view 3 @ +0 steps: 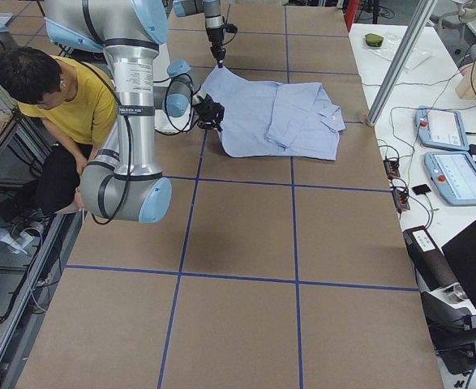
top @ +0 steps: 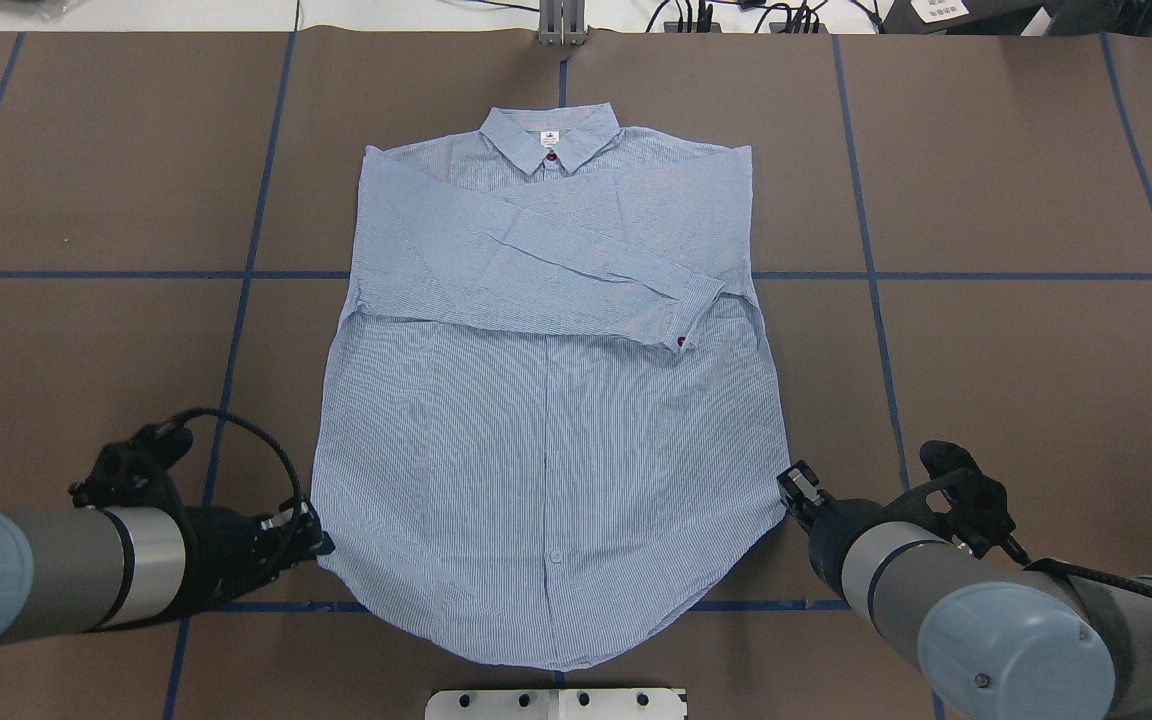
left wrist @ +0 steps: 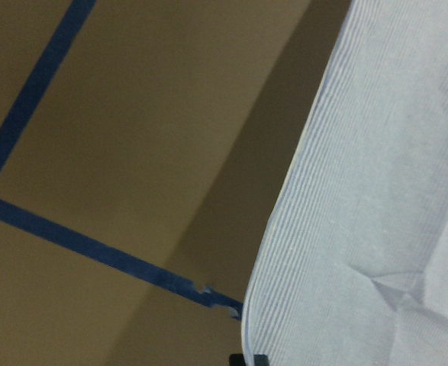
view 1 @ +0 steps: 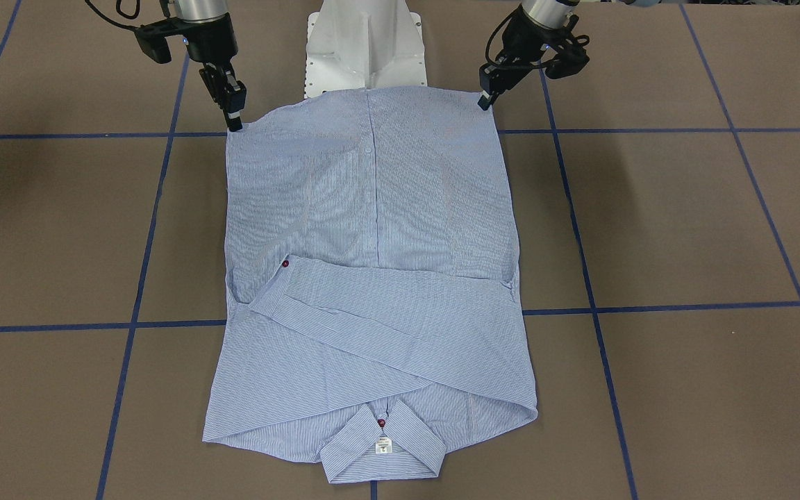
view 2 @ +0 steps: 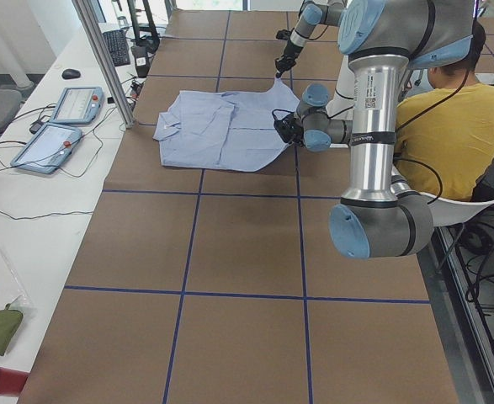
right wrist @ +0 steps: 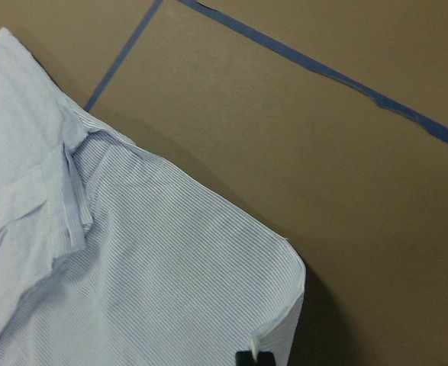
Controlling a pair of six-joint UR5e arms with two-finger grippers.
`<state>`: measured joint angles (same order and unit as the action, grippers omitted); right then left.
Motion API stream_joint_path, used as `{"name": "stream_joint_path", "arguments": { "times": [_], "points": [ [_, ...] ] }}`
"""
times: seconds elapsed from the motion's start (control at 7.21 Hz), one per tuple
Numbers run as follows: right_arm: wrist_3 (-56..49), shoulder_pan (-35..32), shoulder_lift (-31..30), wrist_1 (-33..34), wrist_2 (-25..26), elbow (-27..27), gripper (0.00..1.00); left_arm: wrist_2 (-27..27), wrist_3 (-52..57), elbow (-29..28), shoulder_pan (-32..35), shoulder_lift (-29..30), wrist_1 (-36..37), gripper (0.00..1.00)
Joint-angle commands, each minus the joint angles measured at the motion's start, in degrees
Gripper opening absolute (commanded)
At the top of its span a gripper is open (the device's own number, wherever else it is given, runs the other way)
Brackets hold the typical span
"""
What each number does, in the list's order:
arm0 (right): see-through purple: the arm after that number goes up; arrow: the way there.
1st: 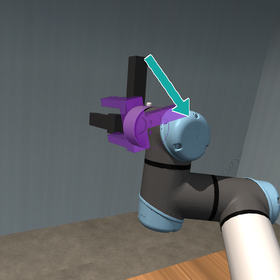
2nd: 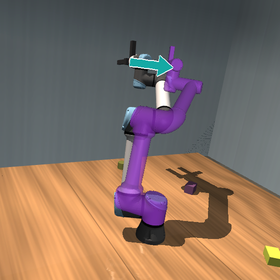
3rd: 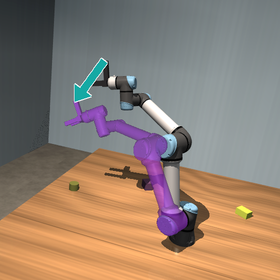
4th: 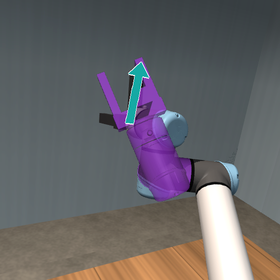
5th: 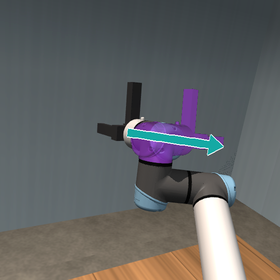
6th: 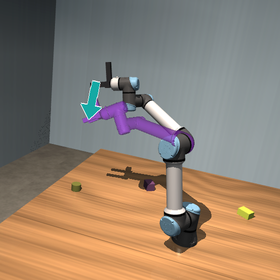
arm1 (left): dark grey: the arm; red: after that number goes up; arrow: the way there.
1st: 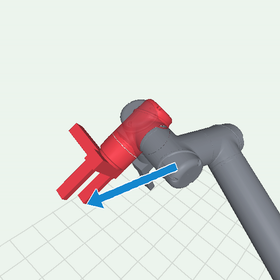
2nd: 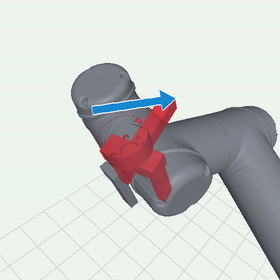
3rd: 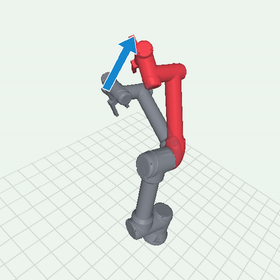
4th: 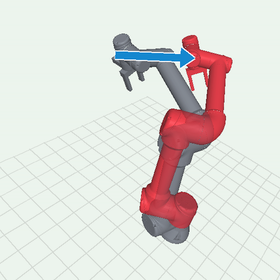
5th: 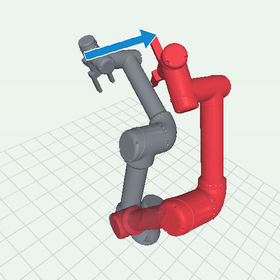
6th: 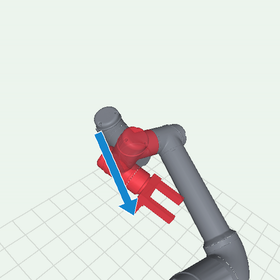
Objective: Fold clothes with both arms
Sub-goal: 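Lift the hem with both grippers and fold it toward the collar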
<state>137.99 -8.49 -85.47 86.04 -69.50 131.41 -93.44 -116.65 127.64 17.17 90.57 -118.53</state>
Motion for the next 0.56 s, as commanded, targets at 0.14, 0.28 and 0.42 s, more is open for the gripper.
{"name": "stream_joint_path", "arguments": {
  "times": [0.14,0.28,0.42],
  "points": [
    [0.00,-5.71,5.13,0.36,7.70,-0.81,0.00,-5.67,-4.62,-1.77,14.51,5.93,0.06,0.00],
    [-0.09,-9.31,6.27,0.36,7.71,-0.81,0.00,-7.87,-4.64,-1.95,18.47,6.20,0.06,0.00],
    [-0.70,-12.22,7.76,0.36,7.62,-1.68,0.00,-8.07,-4.72,-3.17,20.34,6.90,-0.03,0.00]
  ]
}}
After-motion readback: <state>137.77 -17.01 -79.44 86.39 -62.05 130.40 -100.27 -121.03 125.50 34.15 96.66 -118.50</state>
